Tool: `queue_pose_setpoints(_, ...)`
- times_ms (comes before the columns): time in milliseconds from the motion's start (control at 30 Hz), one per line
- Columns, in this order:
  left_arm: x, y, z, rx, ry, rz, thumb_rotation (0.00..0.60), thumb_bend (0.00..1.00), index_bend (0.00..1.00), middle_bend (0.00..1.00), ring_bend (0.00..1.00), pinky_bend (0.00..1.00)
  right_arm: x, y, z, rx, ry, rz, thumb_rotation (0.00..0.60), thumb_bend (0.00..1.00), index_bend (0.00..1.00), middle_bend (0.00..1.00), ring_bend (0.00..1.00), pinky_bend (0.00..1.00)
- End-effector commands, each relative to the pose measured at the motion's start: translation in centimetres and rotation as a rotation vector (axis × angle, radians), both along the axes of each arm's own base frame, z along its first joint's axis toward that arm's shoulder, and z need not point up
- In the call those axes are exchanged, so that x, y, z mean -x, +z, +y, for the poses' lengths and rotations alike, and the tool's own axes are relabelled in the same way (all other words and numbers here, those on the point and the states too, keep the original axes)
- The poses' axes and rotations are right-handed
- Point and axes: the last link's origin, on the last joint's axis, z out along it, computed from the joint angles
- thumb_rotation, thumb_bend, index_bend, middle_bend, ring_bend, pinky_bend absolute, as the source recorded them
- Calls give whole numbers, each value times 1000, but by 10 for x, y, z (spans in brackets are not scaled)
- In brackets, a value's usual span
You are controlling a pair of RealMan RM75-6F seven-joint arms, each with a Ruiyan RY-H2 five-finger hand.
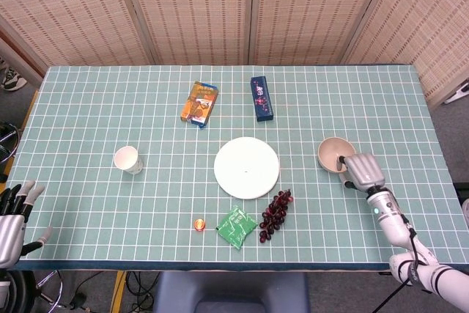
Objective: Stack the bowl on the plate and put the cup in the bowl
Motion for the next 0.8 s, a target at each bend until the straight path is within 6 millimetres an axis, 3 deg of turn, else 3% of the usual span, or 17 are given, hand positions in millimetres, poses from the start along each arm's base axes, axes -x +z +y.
queue_pose_setpoints(33,0,0,0,-3,0,-1,600,261,116,50,30,11,0,-1,-1,2,2,-2,600,440,515,826,939,1000)
queue_pose_setpoints(467,0,1,0,-9,-3,-4,600,261,107,50,30,11,-14,10,-3,47,107,4,600,478,615,846,948,1000)
queue_pose_setpoints(800,1,5,0,-22,-4,-6,600,261,102,50,30,11,-77,15,-15,81,326,-33,600,491,644,856,952,1000)
